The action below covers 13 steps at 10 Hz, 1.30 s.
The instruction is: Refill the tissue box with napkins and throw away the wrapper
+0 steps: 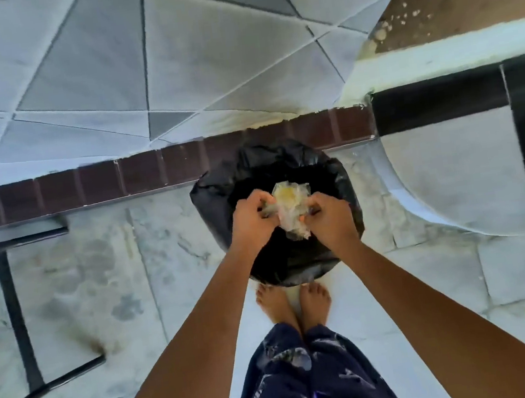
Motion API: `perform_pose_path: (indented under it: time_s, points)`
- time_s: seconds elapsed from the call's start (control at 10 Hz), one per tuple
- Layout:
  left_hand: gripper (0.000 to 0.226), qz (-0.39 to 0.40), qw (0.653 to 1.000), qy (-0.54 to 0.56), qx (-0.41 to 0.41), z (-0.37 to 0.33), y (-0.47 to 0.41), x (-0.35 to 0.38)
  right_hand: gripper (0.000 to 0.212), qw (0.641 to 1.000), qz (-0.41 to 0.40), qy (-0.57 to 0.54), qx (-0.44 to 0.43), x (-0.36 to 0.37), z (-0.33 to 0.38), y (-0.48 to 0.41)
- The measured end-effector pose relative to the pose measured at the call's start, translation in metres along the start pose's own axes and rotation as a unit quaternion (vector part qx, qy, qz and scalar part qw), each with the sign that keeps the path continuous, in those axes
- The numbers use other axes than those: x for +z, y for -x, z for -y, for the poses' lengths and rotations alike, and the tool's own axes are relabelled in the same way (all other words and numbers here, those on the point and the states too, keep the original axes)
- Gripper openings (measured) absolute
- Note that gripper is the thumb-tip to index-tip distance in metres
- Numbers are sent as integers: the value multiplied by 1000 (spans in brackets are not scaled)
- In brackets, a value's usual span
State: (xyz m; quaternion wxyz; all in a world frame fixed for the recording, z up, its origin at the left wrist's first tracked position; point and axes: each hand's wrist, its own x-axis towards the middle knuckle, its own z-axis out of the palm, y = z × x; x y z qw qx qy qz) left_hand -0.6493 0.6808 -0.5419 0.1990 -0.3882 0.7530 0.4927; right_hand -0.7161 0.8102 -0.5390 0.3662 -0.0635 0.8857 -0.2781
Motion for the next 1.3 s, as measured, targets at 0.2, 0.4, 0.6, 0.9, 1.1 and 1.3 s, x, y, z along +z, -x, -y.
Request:
perform_pose_path:
  time_s: [0.2, 0.4, 0.6, 0.9, 1.1, 1.3]
  points:
    - [23, 55, 983, -173, -9, 67, -117, 49, 16, 972, 57, 215, -79, 74, -48, -97]
    - [27, 158, 966, -203, -31, 106, -155, 81, 27, 944, 115, 305, -50, 117, -80, -150]
    - [52, 225, 920, -321, -16, 97, -152, 76, 34, 929, 255, 267, 33, 122, -95, -147]
    - [25, 65, 980, -186, -5, 68, -89, 43, 46, 950, 166, 258, 47, 85, -66, -108]
    - [38, 108, 974, -201, -12, 57, -62, 32, 46, 956, 135, 258, -37, 65, -37, -84]
    - [29, 60, 978, -200, -17, 53, -52, 25, 54, 946, 187, 238, -114, 64, -42, -70]
